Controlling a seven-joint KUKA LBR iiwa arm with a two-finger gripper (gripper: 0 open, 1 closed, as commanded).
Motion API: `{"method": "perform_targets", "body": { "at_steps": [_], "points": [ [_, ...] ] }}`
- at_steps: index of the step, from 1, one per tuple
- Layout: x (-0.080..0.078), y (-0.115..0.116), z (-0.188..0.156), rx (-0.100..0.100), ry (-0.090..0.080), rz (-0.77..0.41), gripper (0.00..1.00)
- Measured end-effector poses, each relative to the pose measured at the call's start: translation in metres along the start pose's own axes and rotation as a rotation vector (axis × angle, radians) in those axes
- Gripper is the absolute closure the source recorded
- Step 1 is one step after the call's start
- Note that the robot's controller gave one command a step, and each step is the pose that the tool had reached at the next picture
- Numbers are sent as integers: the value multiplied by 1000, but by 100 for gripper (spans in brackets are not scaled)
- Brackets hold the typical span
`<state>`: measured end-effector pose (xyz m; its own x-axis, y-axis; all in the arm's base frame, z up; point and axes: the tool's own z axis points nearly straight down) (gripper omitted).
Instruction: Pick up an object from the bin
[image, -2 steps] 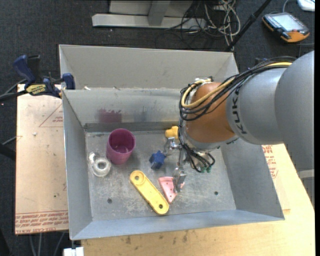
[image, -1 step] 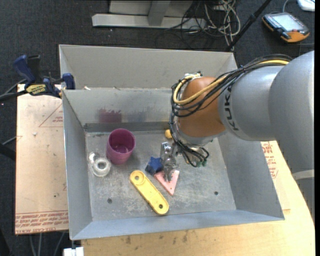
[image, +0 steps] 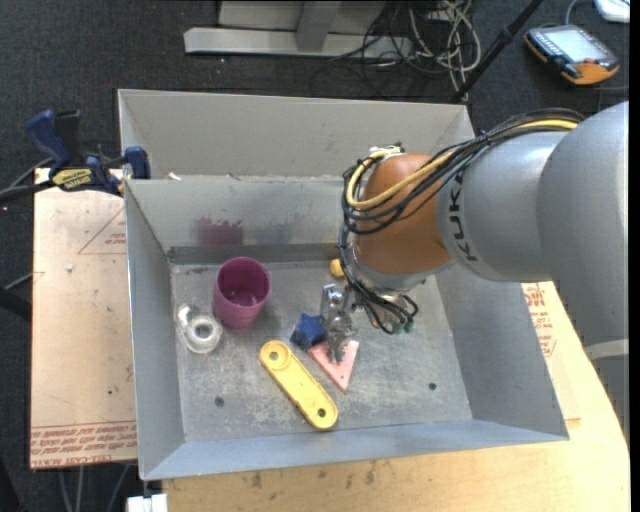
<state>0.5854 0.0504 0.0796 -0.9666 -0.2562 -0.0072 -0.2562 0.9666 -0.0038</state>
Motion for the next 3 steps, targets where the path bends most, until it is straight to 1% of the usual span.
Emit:
{"method": "perform_targets", "body": {
  "at_steps": [1,2,3],
  "points": [
    [0,0,0,0,-2,-7,100],
    [-2,1,0,0,0,-63,100],
    [0,2,-3,-1,-5,-77,100]
  ]
}}
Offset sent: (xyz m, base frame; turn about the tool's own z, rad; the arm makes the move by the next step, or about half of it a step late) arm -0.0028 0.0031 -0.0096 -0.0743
